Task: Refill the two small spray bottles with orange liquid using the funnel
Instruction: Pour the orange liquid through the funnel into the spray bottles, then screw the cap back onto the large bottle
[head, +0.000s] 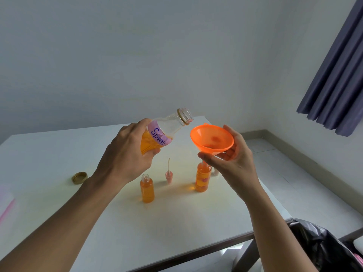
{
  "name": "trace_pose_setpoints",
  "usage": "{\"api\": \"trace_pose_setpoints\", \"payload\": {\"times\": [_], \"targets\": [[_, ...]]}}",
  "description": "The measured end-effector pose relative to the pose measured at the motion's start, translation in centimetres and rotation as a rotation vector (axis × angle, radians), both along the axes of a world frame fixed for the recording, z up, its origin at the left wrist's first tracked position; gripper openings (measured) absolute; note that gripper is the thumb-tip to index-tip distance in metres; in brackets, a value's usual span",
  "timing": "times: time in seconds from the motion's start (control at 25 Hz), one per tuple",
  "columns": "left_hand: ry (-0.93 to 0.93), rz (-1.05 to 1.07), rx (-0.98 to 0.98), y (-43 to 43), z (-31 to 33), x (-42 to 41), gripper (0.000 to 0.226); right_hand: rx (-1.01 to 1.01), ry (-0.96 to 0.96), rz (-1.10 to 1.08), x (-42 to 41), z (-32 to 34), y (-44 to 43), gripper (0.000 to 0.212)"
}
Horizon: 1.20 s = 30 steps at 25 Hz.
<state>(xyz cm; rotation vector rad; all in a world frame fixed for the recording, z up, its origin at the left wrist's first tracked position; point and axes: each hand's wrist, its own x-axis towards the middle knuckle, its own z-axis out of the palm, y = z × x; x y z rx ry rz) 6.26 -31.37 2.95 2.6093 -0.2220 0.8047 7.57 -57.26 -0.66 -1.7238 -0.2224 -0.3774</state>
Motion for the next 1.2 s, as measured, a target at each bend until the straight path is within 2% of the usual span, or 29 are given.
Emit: {"api": "trace_pose_setpoints", "payload": {"times": [0.24, 0.52, 0.8, 1.0, 1.2], "targets": [[0.009, 0.0, -0.051, 0.9, -0.1, -0.5, 0.073, -0.032, 0.019, -0.012, -0.2, 0.3, 0.3, 0.098], [-0.006, 0.058, -0.325, 4.0, -0.3, -2.3, 0.068, 0.059, -0.081, -0.026, -0.5, 5.8, 3.4, 0.095], [-0.005, 0.361, -0.529, 13.2, -1.5, -3.4, 0.069, -0.136, 0.024, 0.265, 2.9, 6.3, 18.2, 0.103], [-0.048, 0.502, -0.617, 19.3, -3.8, -3.3, 0.067, -0.199, 0.223, 0.332, 6.8, 3.2, 28.4, 0.096], [-0.074, 0.554, -0.721, 22.1, -6.7, -2.8, 0.069, -0.367, 0.331, 0.361, 9.2, -0.9, 34.1, 0.097]]}}
